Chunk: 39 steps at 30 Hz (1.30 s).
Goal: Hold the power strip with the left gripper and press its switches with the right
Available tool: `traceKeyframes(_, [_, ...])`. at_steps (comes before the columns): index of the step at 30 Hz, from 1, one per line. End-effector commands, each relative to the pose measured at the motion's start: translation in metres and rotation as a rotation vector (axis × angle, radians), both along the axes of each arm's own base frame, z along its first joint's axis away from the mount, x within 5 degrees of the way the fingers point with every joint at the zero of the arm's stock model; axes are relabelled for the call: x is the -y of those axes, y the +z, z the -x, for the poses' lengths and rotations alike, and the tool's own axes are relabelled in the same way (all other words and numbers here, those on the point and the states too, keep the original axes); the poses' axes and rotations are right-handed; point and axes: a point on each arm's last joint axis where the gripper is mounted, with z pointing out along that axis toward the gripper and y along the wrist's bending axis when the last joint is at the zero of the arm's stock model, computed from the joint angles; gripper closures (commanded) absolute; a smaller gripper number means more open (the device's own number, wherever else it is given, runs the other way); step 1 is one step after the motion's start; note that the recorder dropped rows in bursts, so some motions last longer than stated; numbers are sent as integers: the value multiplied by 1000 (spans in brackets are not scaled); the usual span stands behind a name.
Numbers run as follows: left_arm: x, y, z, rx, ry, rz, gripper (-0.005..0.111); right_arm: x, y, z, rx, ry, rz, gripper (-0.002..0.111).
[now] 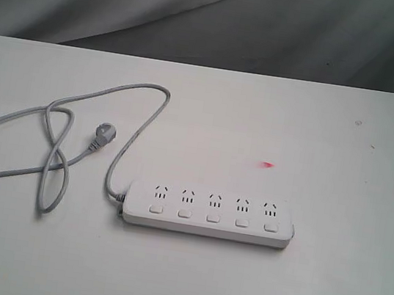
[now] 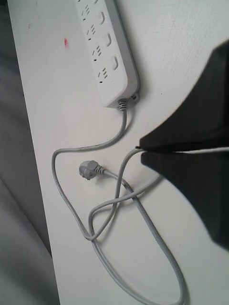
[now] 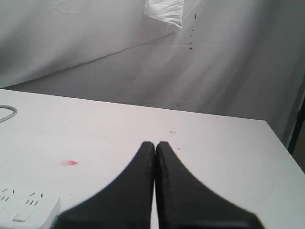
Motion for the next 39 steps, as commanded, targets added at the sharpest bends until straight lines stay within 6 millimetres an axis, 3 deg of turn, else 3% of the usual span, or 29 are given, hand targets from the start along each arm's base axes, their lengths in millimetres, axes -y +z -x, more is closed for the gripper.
traceKeyframes(1, [0, 0, 0, 9, -2, 4, 106, 0, -1, 0, -1, -2, 5, 108])
traceKeyframes(15, [0, 0, 0, 9, -2, 4, 106, 0, -1, 0, -1, -2, 5, 108])
traceKeyframes(29, [-3, 21, -5, 228, 69, 150, 106, 0, -1, 0, -1, -2, 5, 108])
traceKeyframes(31, [-5, 26, -6, 225, 127, 397, 106, 0, -1, 0, -1, -2, 5, 108])
traceKeyframes(33, [-5, 26, -6, 200, 152, 529, 106, 0, -1, 0, -1, -2, 5, 108])
traceKeyframes(35, [-4, 28, -6, 185, 149, 552, 107, 0, -1, 0, -1, -2, 5, 108])
traceKeyframes(39, [6, 55, -4, 85, 50, 485, 107, 0, -1, 0, -1, -2, 5, 108])
